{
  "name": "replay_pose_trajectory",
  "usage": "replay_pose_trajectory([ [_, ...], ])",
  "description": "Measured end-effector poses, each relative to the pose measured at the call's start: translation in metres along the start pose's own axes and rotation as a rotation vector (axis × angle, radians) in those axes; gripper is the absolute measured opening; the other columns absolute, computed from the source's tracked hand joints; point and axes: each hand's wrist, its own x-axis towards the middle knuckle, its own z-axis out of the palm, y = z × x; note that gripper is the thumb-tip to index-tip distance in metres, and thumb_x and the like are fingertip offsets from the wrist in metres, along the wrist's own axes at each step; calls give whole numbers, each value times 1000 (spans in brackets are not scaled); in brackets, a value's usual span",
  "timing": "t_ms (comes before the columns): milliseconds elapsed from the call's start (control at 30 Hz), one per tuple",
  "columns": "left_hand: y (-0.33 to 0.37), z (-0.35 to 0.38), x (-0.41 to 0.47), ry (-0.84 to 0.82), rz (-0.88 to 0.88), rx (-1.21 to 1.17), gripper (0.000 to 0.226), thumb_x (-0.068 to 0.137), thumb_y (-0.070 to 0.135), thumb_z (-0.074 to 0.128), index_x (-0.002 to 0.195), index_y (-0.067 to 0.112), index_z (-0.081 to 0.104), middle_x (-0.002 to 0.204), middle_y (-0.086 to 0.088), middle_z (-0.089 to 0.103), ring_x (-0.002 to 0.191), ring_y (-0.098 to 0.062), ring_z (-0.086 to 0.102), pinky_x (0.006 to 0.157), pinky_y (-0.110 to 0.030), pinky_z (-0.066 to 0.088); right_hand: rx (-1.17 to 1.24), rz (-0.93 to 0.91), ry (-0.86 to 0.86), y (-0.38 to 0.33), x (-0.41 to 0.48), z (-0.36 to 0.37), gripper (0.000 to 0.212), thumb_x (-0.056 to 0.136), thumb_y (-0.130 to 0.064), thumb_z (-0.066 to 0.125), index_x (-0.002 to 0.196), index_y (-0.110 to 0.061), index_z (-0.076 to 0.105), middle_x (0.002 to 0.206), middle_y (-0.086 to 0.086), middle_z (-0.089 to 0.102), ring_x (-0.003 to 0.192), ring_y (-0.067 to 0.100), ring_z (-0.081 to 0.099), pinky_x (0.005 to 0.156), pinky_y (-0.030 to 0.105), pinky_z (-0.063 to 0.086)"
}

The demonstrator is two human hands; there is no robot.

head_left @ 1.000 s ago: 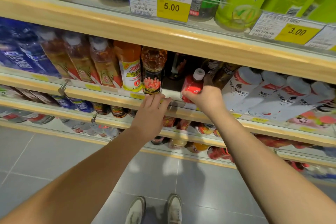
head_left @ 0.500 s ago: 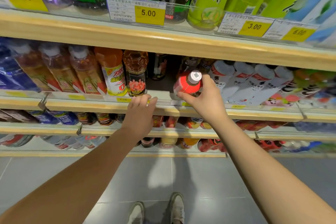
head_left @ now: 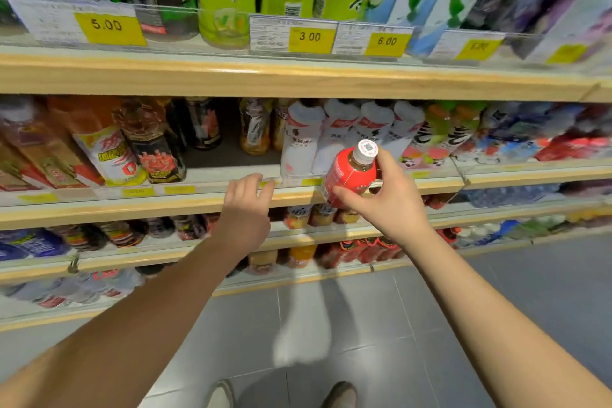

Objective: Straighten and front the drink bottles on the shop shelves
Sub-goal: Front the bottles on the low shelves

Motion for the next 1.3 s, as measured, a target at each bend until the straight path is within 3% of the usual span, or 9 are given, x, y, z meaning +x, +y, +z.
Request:
replay_pose_trajectory([
  [267, 96, 27, 33, -79, 43, 73, 72, 78, 7, 65, 145, 10, 41, 148, -19, 37, 137, -38, 34, 116, -51, 26, 37, 16, -70, 89, 9, -84, 68, 63, -68, 78, 122, -55, 46, 112, -26, 64, 99, -2, 63, 84, 35, 57],
  [367, 120, 32, 47, -115, 51, 84, 77, 79, 16, 68, 149, 12, 35, 150, -17, 34, 138, -37, 32, 116, -49, 25, 2, -65, -57, 114, 7, -109, 74, 69, -65, 79, 132, -44, 48, 117, -22, 64, 103, 0, 61, 86, 29, 57],
  [500, 159, 41, 65, -170, 70, 100, 87, 82, 25, 71, 154, 12, 26, 153, -17, 26, 141, -37, 26, 116, -48, 26, -19, -108, -32, 151, 10, -144, 80, 74, -59, 82, 142, -34, 46, 125, -14, 64, 111, 8, 62, 89, 33, 57],
  [700, 208, 54, 87, -135, 117, 53, 79, 81, 17, 70, 150, 11, 33, 151, -18, 32, 141, -37, 28, 118, -48, 23, 44, -58, -22, 188, 24, -175, 83, 71, -63, 80, 141, -35, 45, 123, -18, 63, 111, 6, 62, 87, 35, 59],
  [867, 265, 60, 109, -66, 184, -78, 63, 81, 4, 56, 142, 10, 44, 145, -13, 40, 134, -33, 39, 116, -42, 29, 117, 57, -15, 212, 38, -205, 75, 69, -62, 81, 133, -46, 46, 113, -30, 62, 104, -11, 60, 80, 19, 54],
  [967, 296, 69, 127, -71, 236, -81, 68, 83, 10, 57, 148, 9, 39, 153, -15, 34, 142, -32, 33, 119, -40, 27, 105, 75, -2, 232, 48, -220, 74, 71, -57, 83, 134, -48, 45, 114, -29, 62, 104, -12, 58, 79, 15, 48],
  [1067, 324, 80, 143, -97, 277, -24, 73, 88, 22, 56, 154, 9, 27, 156, -13, 27, 145, -30, 27, 120, -39, 22, 91, 31, 16, 256, 54, -234, 75, 74, -53, 82, 138, -36, 47, 117, -24, 62, 107, -5, 59, 82, 15, 50],
  [1200, 357, 94, 158, -87, 251, -98, 72, 82, 5, 60, 150, 7, 37, 154, -15, 30, 145, -34, 25, 122, -42, 20, 118, 38, -26, 292, 61, -256, 73, 73, -57, 80, 136, -39, 48, 113, -25, 64, 103, -9, 61, 74, 11, 49],
  [1300, 387, 104, 168, -100, 219, -3, 77, 81, 14, 65, 151, 10, 33, 153, -14, 31, 145, -34, 23, 122, -44, 17, 164, 14, -55, 323, 66, -278, 72, 69, -62, 78, 132, -44, 48, 108, -29, 64, 102, -11, 61, 73, 7, 49],
])
